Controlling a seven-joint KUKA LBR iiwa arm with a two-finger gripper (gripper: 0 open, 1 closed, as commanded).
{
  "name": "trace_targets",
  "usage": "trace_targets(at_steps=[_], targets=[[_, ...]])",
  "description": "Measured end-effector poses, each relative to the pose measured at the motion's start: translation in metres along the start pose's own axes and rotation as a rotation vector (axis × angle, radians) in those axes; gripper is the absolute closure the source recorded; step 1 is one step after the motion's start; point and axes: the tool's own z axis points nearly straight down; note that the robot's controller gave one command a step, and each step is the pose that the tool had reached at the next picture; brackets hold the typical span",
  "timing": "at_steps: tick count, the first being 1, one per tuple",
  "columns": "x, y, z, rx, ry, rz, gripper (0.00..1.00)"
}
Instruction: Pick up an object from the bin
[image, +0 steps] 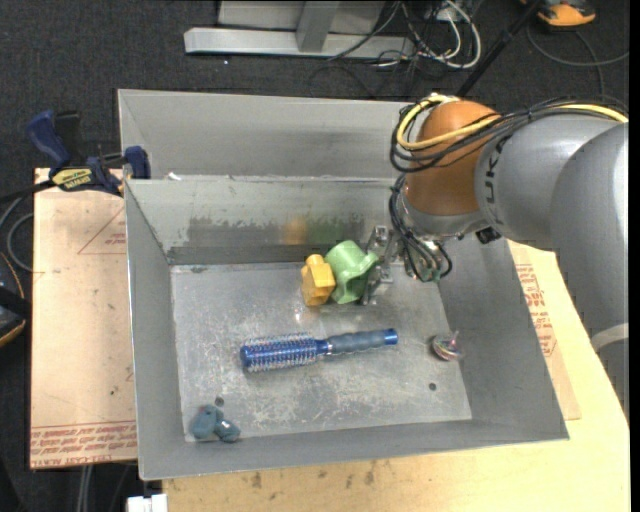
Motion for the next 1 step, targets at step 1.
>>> trace_targets(at_steps=[1], targets=[[0.0214, 0.0047, -0.2065, -0.002, 0.005, -0.402, 1.0]])
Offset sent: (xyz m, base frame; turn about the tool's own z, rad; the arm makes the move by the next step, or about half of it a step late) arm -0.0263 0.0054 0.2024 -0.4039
